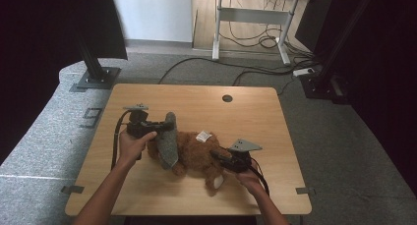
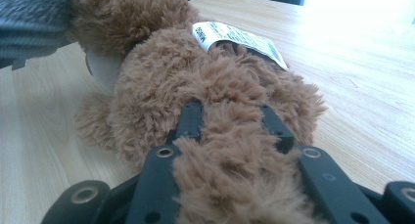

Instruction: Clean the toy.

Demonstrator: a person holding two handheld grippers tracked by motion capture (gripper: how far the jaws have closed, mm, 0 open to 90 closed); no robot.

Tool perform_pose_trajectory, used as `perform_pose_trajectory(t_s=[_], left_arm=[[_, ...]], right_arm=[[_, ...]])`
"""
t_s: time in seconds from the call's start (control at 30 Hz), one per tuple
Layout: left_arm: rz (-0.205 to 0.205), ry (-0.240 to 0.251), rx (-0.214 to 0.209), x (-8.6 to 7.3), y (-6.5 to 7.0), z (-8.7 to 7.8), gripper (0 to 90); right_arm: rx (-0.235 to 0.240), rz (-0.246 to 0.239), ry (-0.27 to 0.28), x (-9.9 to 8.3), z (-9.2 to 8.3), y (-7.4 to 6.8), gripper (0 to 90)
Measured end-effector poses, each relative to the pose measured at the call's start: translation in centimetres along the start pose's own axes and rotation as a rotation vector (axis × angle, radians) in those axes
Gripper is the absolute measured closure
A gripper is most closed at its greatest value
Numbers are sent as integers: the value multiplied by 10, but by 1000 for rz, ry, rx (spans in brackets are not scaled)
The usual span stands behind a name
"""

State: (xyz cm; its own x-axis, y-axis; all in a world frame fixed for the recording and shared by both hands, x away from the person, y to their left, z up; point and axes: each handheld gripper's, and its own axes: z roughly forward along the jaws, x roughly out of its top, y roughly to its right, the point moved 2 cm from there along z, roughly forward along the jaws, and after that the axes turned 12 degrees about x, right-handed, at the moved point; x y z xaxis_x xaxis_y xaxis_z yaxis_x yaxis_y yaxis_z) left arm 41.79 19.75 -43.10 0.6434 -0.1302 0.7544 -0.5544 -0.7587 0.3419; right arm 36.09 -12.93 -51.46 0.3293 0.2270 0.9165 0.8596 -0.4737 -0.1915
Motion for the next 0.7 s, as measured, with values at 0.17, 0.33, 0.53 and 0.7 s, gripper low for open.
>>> perform_pose_trajectory(t_s=[0.17,0.33,0.53,0.7], left_arm=[[-54,-44,-38,-8,-18,9,789],[-64,-112,-85,-16,-21,15,787],[-63,-99,-89,-28,-20,11,790],[-65,-76,-94,-40,-18,6,793]], right_arm=[[11,-12,2,0,-2,0,686],[27,-24,1,0,-3,-2,681],[49,-37,-4,-1,-5,-6,669],[71,-32,-8,0,-6,-9,627]])
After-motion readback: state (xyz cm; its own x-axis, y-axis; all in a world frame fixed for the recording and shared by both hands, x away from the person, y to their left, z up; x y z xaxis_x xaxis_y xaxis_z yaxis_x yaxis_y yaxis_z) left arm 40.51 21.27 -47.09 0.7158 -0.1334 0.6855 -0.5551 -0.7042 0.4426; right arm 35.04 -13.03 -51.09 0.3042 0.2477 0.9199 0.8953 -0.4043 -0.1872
